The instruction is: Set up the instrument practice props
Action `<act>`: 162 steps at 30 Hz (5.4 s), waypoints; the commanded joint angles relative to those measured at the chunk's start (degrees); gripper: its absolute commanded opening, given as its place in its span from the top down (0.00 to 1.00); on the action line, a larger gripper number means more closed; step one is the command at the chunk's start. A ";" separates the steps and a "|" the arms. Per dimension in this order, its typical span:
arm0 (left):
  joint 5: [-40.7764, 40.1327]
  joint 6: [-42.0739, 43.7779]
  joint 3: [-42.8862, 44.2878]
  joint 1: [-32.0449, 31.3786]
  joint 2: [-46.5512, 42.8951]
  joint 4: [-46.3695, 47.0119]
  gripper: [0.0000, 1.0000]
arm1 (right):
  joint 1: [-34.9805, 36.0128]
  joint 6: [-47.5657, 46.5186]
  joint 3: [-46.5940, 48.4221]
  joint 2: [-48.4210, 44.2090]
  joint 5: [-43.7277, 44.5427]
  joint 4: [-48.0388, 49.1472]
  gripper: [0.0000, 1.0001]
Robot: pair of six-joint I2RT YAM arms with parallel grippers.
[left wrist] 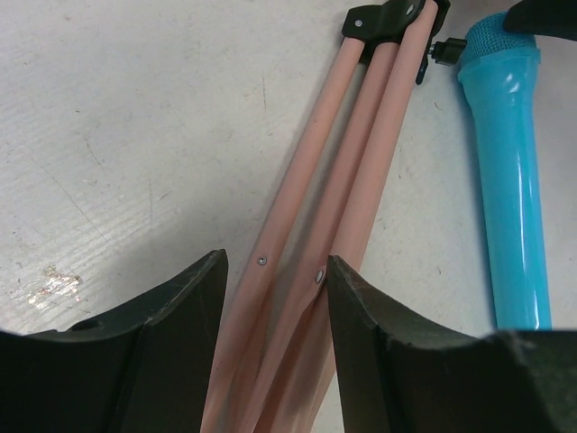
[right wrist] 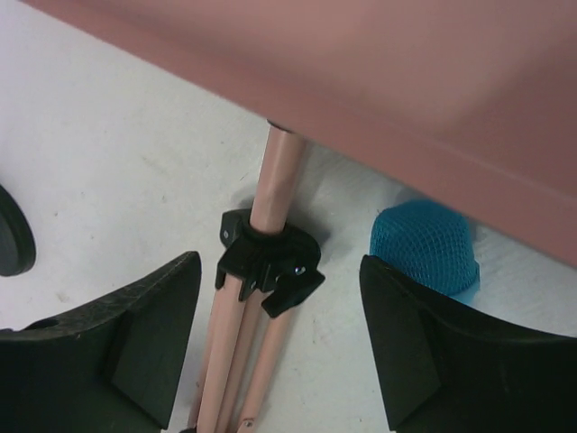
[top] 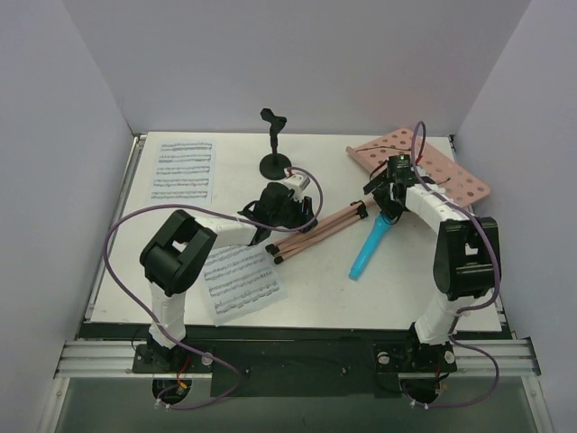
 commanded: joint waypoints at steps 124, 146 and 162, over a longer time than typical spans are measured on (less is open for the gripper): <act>19.34 -20.05 -1.58 -2.70 -19.83 32.83 0.41 | 16.43 -20.79 -28.05 -49.76 -40.06 62.02 1.00; 21.53 -13.64 5.71 -4.46 -22.02 25.28 1.00 | 20.92 -27.83 -24.45 -53.53 -35.41 47.53 0.73; 20.04 3.50 18.28 -3.23 -31.43 16.04 1.00 | 21.09 -34.59 -27.33 -67.07 -31.19 23.96 0.43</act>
